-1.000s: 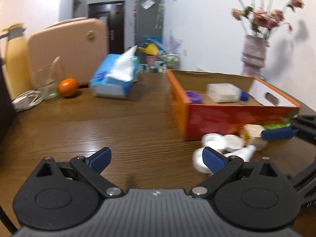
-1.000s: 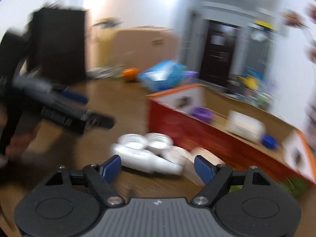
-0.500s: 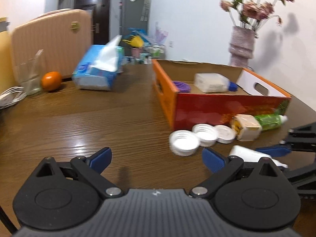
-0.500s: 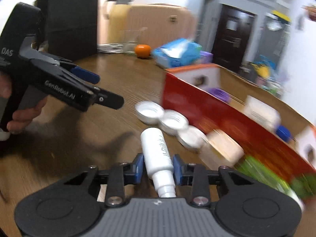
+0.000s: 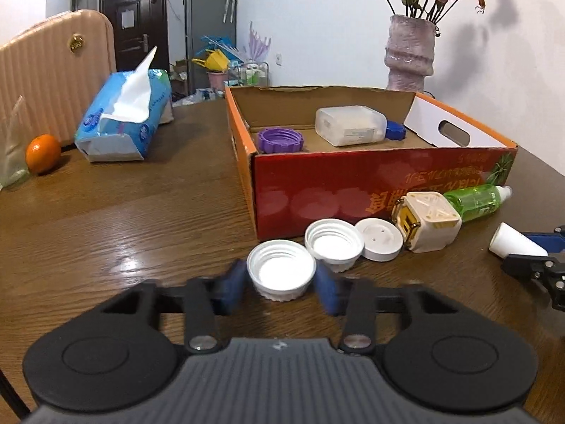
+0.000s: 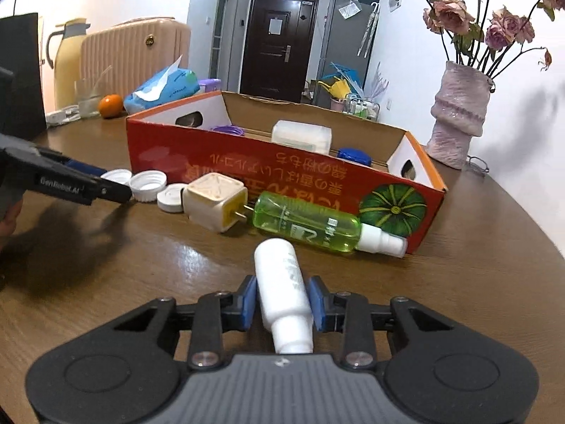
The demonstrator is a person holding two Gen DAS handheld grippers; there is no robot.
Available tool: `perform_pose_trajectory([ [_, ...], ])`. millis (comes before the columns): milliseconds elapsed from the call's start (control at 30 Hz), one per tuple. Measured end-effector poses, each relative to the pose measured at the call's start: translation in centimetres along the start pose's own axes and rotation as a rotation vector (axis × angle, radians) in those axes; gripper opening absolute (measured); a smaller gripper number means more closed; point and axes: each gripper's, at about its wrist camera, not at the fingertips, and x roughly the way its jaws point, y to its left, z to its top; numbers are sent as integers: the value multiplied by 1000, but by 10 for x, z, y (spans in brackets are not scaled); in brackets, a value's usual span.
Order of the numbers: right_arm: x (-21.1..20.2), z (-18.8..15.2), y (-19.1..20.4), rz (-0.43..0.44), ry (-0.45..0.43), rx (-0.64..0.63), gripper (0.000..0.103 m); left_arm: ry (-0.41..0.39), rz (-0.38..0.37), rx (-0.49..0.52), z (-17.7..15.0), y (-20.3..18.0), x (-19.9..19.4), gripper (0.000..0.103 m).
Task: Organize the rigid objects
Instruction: 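Grasp the small white tube with the right tool while the left tool grasps a white cap, then carry the tube and cap over the box and open both tools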
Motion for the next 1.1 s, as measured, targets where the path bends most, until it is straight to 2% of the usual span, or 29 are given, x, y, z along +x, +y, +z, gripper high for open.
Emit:
perform_pose_trajectory([
  [167,5,5,3,-18,2,17,27,-2,12,-40,-10,-5,-15,41],
  [367,-24,-8,-3,-40,-22,92,27,-46,29,-74,-36,-32,-69,41],
  [533,-64,-15,-2,-39,-77,111,27,-86,-4,-88,-51,-58,-118,41],
  [833,-153,-32,4,-19,-229,129,27,-201,-2,-36,-60,-98,-198,41],
  [1100,-204,-65,-2,-9,-284,188,27,-256,6,-7,-73,-126,-243,41],
])
